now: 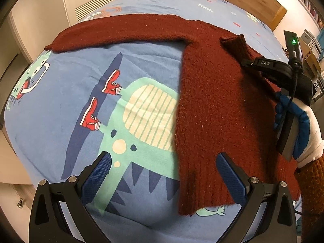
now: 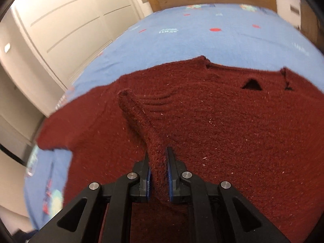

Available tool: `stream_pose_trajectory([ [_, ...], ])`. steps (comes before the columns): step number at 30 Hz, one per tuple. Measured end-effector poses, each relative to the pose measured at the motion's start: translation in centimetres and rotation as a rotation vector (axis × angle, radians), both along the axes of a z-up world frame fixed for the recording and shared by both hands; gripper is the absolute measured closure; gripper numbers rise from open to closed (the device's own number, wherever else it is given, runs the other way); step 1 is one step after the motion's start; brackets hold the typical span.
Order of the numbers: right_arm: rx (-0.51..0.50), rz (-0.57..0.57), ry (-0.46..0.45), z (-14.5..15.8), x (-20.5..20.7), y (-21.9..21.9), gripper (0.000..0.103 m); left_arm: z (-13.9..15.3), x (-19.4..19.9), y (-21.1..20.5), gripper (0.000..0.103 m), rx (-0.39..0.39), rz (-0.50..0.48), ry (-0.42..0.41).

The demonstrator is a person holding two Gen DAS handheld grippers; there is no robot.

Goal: Fold small clothes
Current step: 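Lift the sleeve with the right tool and lay it across the sweater body, then release the sleeve from the right tool while the left tool grasps the other sleeve cuff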

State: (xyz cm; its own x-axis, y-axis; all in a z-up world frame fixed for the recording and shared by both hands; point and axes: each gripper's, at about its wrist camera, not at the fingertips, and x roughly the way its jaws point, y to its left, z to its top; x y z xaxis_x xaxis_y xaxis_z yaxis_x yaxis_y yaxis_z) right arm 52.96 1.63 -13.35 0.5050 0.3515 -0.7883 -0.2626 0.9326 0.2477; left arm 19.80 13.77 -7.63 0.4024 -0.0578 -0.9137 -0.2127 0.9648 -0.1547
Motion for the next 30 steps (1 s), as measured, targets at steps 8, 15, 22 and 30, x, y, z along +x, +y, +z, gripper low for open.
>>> stream_pose_trajectory([
  [8, -0.156, 0.024, -0.074, -0.3, -1.0, 2.0, 0.083, -1.0, 0.7, 0.0, 0.001, 0.029, -0.005, -0.007],
  [15, -0.219, 0.045, -0.112, -0.7, -1.6, 3.7, 0.063, -1.8, 1.4, 1.0, 0.002, 0.027, 0.004, 0.0],
  [22, -0.245, 0.046, -0.136, -0.8, -1.8, 4.3, 0.058, -1.9, 2.1, 1.3, 0.002, 0.022, 0.022, 0.001],
  [30, -0.255, 0.062, -0.135, -0.5, -2.4, 4.9, 0.049, -1.9, 2.6, 2.5, 0.002, -0.001, 0.05, 0.021],
])
